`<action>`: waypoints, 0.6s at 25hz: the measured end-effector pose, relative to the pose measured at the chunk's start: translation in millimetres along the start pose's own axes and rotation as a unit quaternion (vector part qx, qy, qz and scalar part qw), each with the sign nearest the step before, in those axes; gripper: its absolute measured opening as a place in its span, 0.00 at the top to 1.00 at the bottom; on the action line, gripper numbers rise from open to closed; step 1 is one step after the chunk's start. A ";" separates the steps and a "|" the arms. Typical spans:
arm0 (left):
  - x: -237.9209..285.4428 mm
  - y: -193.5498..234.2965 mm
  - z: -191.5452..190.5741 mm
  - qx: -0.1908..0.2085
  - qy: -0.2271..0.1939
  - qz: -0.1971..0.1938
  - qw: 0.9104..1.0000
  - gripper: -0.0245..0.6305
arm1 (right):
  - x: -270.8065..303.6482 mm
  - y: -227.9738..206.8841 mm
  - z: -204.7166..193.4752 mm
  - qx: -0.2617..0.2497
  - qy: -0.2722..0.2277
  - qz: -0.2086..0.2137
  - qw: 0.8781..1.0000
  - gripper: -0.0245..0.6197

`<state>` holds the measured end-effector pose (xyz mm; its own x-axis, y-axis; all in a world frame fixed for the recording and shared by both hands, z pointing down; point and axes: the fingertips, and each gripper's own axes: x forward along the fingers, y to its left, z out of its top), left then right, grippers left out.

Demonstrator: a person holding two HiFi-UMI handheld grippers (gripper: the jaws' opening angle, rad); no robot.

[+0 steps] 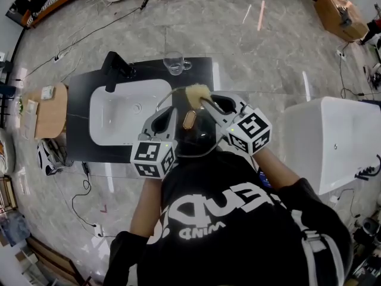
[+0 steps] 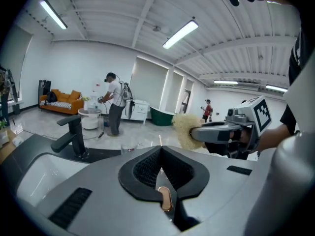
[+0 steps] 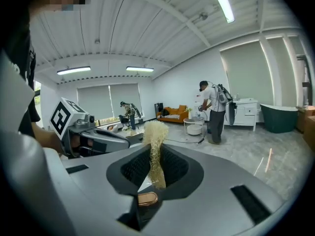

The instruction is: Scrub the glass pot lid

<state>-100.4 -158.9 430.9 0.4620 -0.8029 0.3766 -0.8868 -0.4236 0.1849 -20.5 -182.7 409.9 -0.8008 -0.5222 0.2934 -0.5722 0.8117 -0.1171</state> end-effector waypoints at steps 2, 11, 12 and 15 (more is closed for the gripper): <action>-2.0 0.4 2.5 0.005 -0.016 0.006 1.000 0.94 | -8.4 -4.3 -2.7 0.000 -0.019 -0.023 1.000 0.89; -10.3 4.6 2.5 0.036 -0.089 0.038 0.995 0.94 | -34.5 -20.1 -18.5 -0.005 -0.061 -0.100 0.993 0.89; -10.8 4.5 1.8 0.039 -0.096 0.040 0.994 0.94 | -36.1 -21.1 -19.9 -0.006 -0.063 -0.104 0.993 0.89; -11.4 3.4 -0.7 0.046 -0.112 0.046 0.992 0.94 | -40.0 -23.3 -22.6 -0.005 -0.069 -0.116 0.991 0.89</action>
<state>-108.7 -150.9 427.8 0.3791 -0.9085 0.1755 -0.9253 -0.3722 0.0721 29.0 -174.8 422.3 -0.6652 -0.7249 0.1788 -0.7421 0.6683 -0.0518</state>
